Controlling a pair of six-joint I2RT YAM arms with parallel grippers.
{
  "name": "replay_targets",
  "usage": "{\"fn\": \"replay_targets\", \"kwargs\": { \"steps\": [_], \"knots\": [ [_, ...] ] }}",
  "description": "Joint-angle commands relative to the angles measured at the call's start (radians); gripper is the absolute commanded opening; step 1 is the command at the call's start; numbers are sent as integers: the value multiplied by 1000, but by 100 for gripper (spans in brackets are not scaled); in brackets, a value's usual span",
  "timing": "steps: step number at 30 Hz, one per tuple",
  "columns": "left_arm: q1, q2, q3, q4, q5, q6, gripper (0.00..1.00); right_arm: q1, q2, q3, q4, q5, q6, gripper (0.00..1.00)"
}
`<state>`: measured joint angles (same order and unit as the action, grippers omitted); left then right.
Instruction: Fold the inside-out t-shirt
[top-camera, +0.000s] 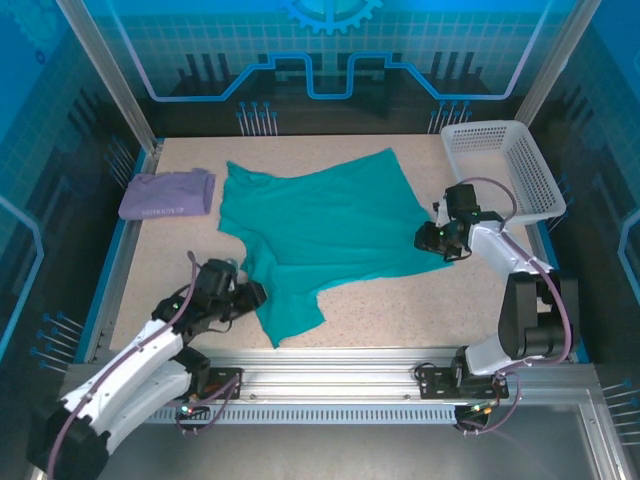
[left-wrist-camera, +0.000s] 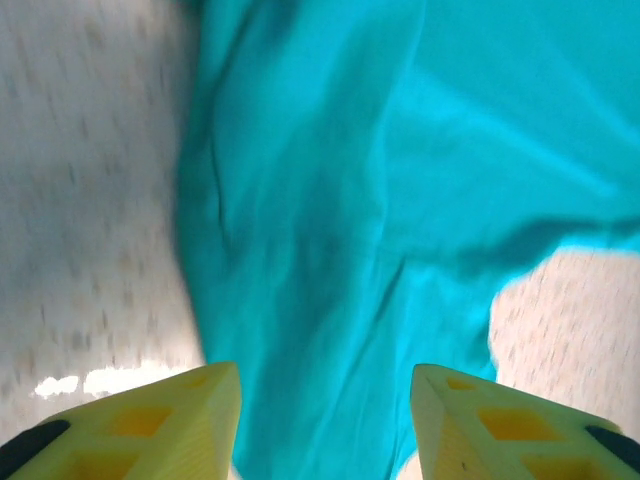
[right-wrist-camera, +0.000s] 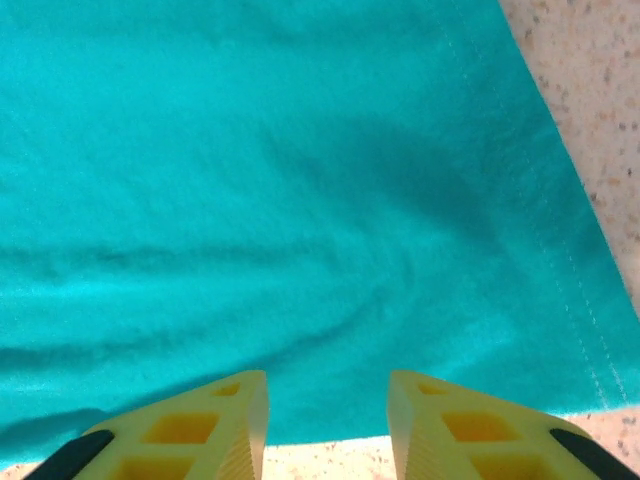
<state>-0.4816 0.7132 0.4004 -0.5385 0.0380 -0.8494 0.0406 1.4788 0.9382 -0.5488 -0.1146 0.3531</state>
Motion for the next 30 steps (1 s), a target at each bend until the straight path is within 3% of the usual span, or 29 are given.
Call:
{"fn": "replay_targets", "kwargs": {
  "steps": [1, 5, 9, 13, 22, 28, 30],
  "knots": [
    [-133, -3, -22, -148, -37, -150, 50, 21, -20, -46, -6, -3, 17, 39],
    [-315, 135, 29, -138, -56, -154, 51, 36, -5, -53, 10, -17, 25, 40],
    [-402, 269, 56, -77, -70, -144, 51, 41, 3, -53, 11, -5, 24, 40],
    [-411, 373, 64, -1, -73, -108, 47, 14, 6, -53, 5, 30, 24, 41],
    [-408, 405, 64, 61, -106, -65, 0, -120, 101, 11, -39, 203, 4, 46],
    [-377, 348, 68, 30, -138, -57, 0, -142, 212, 42, -55, 161, -6, 46],
    [-352, 327, 73, 19, -133, -45, 0, -137, 230, 39, -53, 152, -7, 41]
  ]
}}
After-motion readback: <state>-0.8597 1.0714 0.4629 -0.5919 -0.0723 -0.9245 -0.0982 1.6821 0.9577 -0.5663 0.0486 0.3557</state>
